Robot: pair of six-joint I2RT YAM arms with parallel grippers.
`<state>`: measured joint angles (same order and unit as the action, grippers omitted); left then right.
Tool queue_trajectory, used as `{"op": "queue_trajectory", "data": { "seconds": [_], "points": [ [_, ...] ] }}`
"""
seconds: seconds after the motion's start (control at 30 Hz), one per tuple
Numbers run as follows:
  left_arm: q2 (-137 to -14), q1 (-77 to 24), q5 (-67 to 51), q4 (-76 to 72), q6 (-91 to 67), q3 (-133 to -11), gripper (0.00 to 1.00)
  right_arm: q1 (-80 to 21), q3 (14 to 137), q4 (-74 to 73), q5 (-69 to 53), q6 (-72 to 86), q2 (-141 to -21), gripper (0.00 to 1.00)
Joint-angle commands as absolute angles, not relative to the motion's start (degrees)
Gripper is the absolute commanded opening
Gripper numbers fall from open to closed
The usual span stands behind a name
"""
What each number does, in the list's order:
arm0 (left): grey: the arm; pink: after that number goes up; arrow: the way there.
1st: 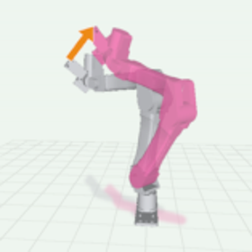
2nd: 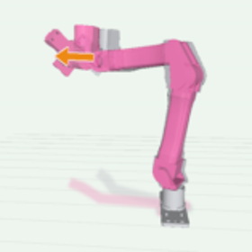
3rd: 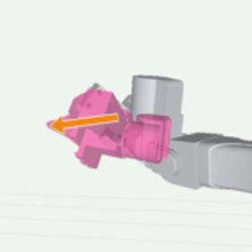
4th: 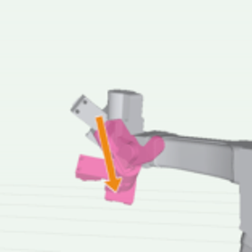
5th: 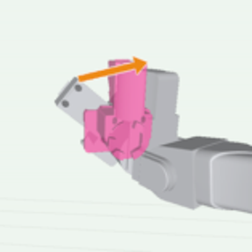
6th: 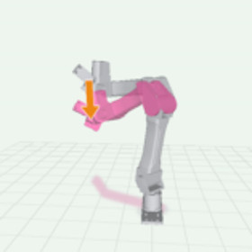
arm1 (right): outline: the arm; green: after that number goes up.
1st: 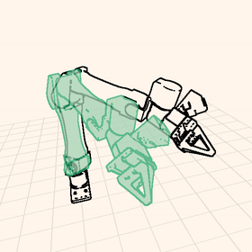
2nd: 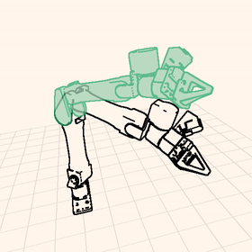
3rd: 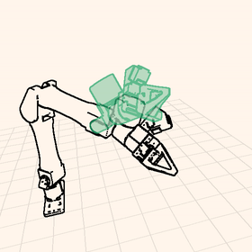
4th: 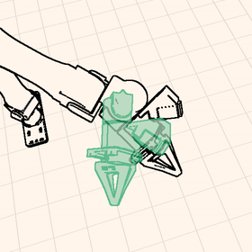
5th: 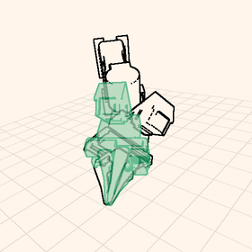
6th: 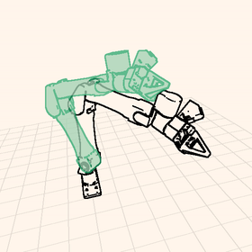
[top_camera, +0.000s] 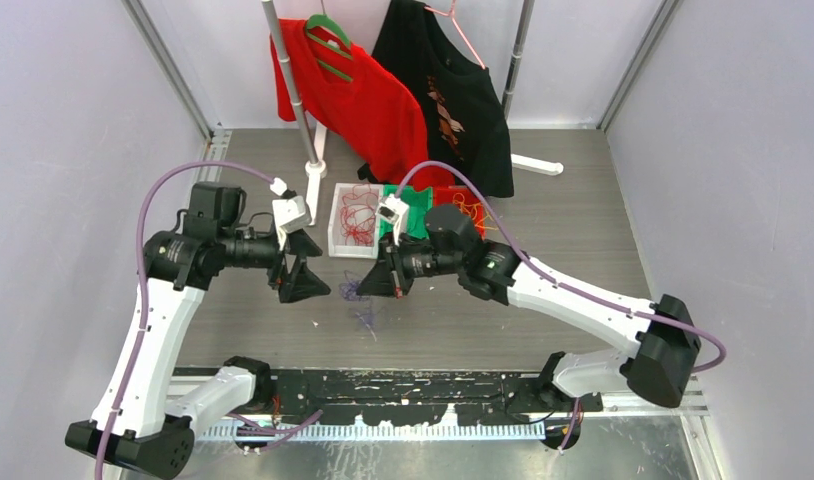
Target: Untangle the cables
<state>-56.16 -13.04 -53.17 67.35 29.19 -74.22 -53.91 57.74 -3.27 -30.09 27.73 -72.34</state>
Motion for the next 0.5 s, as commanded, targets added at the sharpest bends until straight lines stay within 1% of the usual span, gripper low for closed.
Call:
{"op": "queue_trajectory", "data": {
  "seconds": [0.0, 0.17, 0.27, 0.4, 0.47],
  "points": [
    [-55.2, -13.6, -59.4, 62.4, 29.2, -72.4, 0.82, -55.8, 63.4, 1.6, -37.0, 30.3, -74.8, 0.01],
    [-54.7, -14.3, -59.3, 64.8, 36.9, -70.0, 0.80, -56.5, 64.7, 4.8, -39.3, 33.1, -77.5, 0.01],
    [-53.8, -14.9, -55.8, 65.6, 42.9, -68.8, 0.76, -56.7, 65.3, 7.0, -41.3, 35.3, -79.0, 0.01],
    [-50.9, -15.2, -52.5, 58.9, 41.7, -66.5, 0.67, -57.1, 66.6, 8.0, -42.5, 36.9, -81.0, 0.01],
    [-49.7, -15.8, -52.7, 56.3, 40.7, -65.6, 0.66, -57.1, 67.4, 8.0, -42.6, 37.6, -82.0, 0.01]
  ]
}}
